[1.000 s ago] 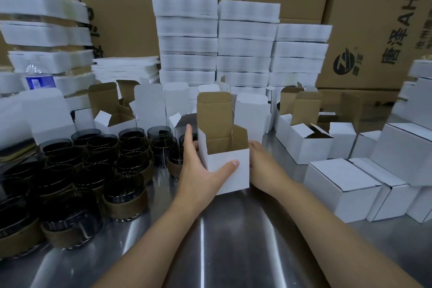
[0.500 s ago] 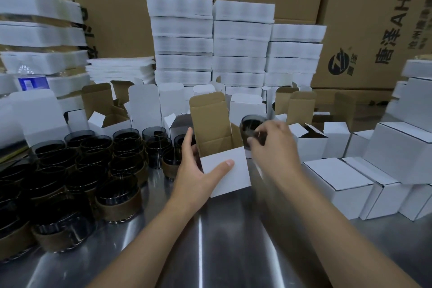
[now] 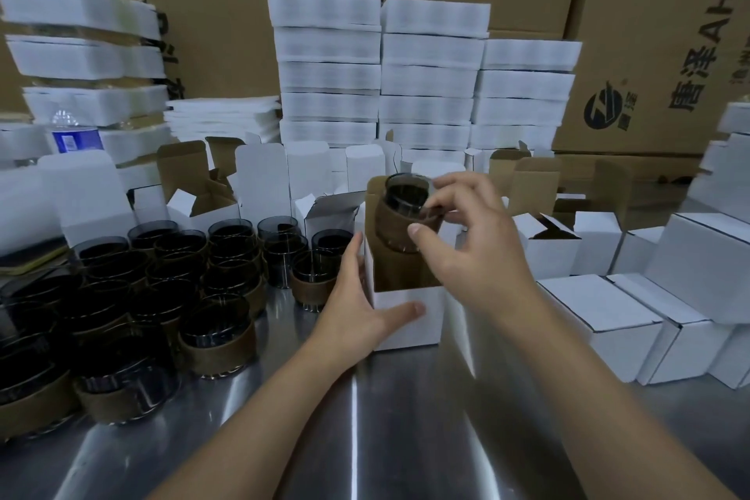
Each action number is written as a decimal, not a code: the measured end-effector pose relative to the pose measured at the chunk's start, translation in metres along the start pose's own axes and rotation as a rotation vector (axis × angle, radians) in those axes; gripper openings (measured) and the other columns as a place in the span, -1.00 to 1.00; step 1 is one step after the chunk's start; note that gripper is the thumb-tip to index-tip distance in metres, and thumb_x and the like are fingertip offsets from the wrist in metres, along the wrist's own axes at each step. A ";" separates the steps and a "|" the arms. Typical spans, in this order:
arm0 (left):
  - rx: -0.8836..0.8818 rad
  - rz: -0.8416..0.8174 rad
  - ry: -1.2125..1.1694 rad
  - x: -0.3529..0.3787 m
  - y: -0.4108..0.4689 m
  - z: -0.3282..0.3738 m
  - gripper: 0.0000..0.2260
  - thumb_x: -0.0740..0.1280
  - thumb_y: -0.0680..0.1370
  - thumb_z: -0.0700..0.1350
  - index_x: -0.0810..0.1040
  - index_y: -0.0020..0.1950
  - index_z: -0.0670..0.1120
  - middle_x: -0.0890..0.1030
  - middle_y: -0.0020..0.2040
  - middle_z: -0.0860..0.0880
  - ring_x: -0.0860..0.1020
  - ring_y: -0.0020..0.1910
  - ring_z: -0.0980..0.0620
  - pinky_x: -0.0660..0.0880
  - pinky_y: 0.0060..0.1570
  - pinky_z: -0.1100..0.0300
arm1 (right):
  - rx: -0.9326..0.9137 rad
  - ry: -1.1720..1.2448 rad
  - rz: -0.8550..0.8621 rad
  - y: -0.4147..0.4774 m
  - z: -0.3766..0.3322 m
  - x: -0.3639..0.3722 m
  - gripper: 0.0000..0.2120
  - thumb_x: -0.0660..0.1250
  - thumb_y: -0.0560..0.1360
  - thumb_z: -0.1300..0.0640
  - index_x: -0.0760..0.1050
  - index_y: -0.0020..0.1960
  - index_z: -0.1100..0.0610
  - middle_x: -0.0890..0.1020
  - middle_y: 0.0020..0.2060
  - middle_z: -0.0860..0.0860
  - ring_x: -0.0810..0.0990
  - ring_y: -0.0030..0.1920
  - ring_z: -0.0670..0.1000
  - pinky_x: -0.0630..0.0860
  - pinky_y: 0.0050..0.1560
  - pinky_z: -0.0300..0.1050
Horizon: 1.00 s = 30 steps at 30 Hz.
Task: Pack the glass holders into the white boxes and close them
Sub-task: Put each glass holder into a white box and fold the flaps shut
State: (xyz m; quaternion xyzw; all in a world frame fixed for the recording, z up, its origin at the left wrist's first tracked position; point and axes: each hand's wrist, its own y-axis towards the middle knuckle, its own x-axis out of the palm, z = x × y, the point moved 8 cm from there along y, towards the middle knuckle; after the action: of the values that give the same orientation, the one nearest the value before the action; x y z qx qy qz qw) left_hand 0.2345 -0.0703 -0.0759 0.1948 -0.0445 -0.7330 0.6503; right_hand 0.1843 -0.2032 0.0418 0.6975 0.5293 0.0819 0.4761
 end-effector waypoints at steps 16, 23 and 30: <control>0.024 -0.030 -0.006 0.005 -0.001 0.009 0.05 0.60 0.19 0.15 0.07 0.53 0.10 0.30 0.49 0.02 0.26 0.48 0.06 0.25 0.44 -0.04 | -0.051 -0.447 -0.379 -0.009 0.005 0.030 -0.87 0.39 0.38 0.02 0.43 -0.23 -0.10 0.54 -0.07 -0.16 0.42 0.07 -0.05 0.07 0.36 -0.04; 0.006 -0.029 -0.004 0.006 -0.002 0.008 0.15 0.56 0.12 0.19 -0.02 0.56 0.07 0.29 0.49 0.08 0.26 0.46 0.15 0.24 0.45 0.03 | -0.053 -0.518 -0.513 -0.015 0.018 0.043 -0.81 0.26 0.43 -0.02 0.60 -0.29 -0.03 0.50 -0.04 -0.21 0.29 0.13 -0.14 -0.31 0.38 -0.16; -0.022 0.004 -0.011 0.003 -0.003 0.005 0.08 0.59 0.15 0.06 0.02 0.51 0.09 0.42 0.35 0.10 0.42 0.32 0.20 0.37 0.34 0.18 | -0.056 -0.232 -0.255 -0.005 0.020 0.031 -0.74 0.17 0.37 0.00 0.65 -0.22 -0.05 0.48 -0.02 -0.25 0.36 0.08 -0.17 0.11 0.36 -0.20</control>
State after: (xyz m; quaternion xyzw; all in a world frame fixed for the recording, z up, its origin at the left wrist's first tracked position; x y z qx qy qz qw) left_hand 0.2294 -0.0737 -0.0726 0.1835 -0.0404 -0.7332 0.6535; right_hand 0.2063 -0.1894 0.0150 0.6162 0.5524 -0.0455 0.5596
